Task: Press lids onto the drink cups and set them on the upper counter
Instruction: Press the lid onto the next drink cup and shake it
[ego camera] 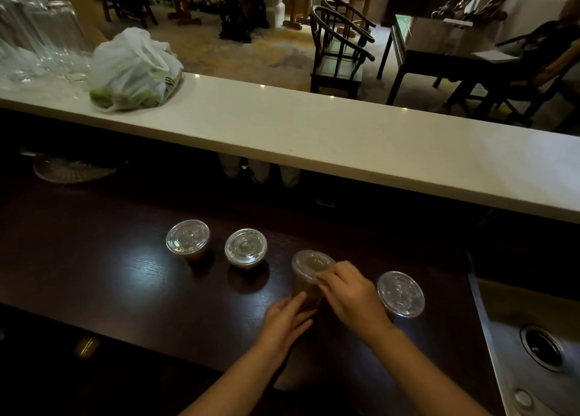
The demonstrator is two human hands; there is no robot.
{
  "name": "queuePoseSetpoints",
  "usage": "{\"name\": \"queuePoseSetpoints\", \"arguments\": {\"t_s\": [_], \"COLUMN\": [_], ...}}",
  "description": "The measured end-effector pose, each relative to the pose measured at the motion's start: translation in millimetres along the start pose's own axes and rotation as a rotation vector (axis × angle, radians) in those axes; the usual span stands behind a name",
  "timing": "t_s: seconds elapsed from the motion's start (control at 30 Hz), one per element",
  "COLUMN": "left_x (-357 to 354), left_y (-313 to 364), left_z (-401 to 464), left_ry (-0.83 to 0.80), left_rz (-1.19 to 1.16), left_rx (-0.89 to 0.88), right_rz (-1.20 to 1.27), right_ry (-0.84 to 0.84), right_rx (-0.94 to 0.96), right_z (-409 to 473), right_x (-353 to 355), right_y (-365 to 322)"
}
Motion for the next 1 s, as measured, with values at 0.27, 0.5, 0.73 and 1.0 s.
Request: {"name": "queuePoseSetpoints", "arguments": {"t_s": [0.27,0.5,0.73,1.0], "left_x": [-2,0,3,15], "left_y": [40,65,110,111], "left_z": [-13,-21,-31,-29], "left_ry": [-0.005,-0.047,-0.258,-0.452], "left_rz": [-0.174,0.602,1.472,1.853], "left_rx": [-0.299,-1.046,-1.487,-1.523], "right_rz": [0.273,1.070,1.859,1.981], "right_ry": [0.411,0.565,0.462,0.398], "right_rx": [-0.589,-1.235,-1.523,-1.635], "right_z": [17,17,1,-20], "right_x": [0,-13,-27,-38], "right_y": [-5,-14,-36,-51]}}
Point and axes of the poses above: each hand's wrist, its own z-axis towards the middle knuckle, its own x-axis out of the back of the hand, y = z × x, the point moved 1 cm from there along z, towards the middle knuckle, and after that the axes turned 3 degrees about y, right-handed, at the moved point
